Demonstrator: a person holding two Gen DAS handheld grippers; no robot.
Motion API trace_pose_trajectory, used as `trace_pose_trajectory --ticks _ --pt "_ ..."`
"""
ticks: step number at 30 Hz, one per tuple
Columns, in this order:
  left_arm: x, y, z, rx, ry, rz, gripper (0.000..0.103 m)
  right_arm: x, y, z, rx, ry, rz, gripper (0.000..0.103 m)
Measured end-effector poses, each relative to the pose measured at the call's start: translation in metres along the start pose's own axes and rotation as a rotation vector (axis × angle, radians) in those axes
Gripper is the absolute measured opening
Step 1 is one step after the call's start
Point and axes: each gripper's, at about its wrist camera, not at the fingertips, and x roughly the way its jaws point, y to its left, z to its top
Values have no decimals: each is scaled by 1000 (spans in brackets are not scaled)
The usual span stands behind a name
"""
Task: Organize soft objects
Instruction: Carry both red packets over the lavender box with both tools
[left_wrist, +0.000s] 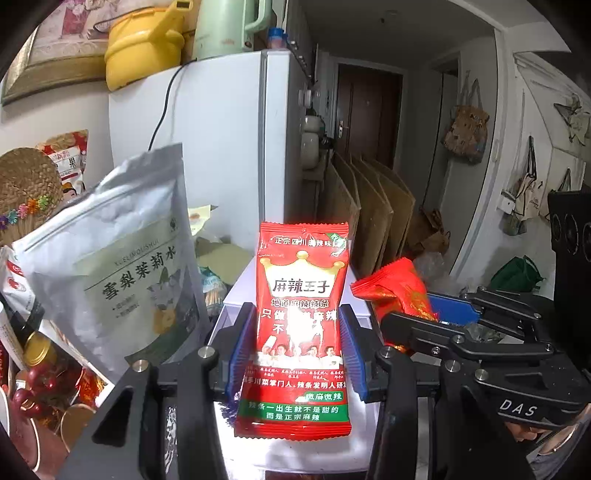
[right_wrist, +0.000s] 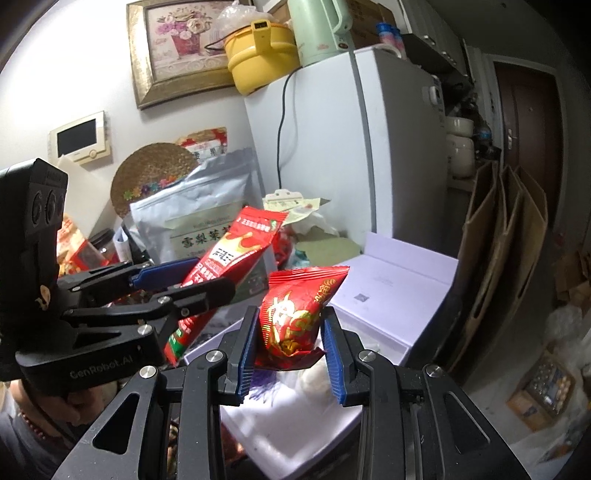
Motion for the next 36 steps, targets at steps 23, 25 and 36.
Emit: trace_pose_trajectory --ticks 23,25,36 --pt "119 39 -22 -46 205 32 44 98 -50 -14 79 158 -6 33" --pt "129 38 -25 -31 218 40 44 105 -53 -16 81 172 -15 33" --pt "155 41 -34 -31 274 62 45 128 -67 -21 121 228 -12 33"
